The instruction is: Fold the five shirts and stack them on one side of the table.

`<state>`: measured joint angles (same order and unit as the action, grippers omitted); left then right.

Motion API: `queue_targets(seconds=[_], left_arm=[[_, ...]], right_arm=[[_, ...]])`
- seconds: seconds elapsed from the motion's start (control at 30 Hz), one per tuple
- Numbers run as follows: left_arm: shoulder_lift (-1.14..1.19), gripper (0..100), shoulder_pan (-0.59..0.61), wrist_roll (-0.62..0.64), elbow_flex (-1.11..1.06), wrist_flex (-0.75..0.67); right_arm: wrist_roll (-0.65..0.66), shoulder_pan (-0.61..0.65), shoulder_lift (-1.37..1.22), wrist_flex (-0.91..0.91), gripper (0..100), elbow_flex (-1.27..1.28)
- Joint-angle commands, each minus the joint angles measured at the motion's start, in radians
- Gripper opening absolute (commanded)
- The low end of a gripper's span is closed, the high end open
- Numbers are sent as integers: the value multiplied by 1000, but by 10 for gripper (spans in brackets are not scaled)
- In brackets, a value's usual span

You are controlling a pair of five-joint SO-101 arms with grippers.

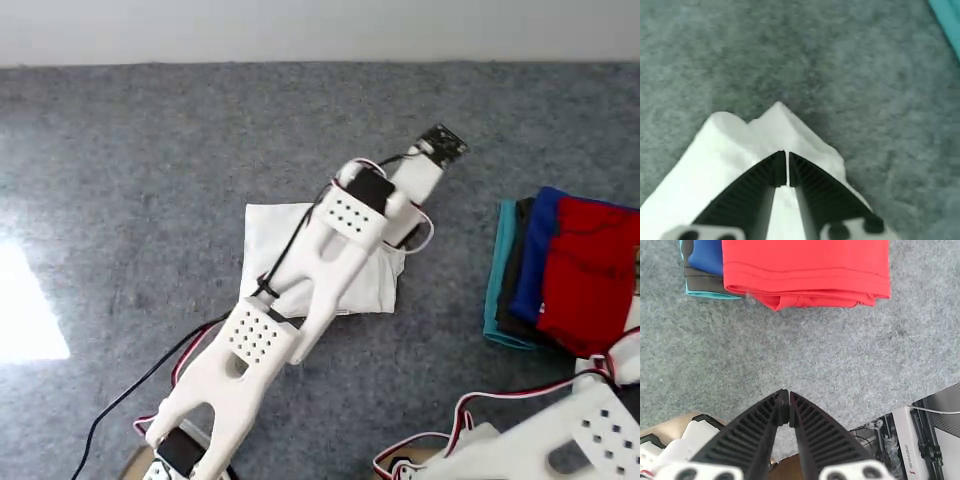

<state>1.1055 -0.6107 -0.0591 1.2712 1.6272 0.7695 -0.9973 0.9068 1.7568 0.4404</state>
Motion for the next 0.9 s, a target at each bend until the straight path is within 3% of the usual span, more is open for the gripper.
queue_targets(seconds=[0.0, 0.17, 0.37, 0.57, 0.87], left_arm=[[-23, 17, 2, 9, 154, 106], [-97, 15, 86, 15, 174, 132], [-315, 15, 100, 15, -208, 129], [-476, 15, 32, 15, -584, 124], [-466, 15, -118, 15, -742, 15]], right_arm=[[9, -7, 7, 36, 12, -5], [8, -7, 7, 36, 12, -5], [9, -7, 7, 36, 12, -5], [5, -2, 7, 36, 12, -3], [5, -1, 7, 36, 12, -3]])
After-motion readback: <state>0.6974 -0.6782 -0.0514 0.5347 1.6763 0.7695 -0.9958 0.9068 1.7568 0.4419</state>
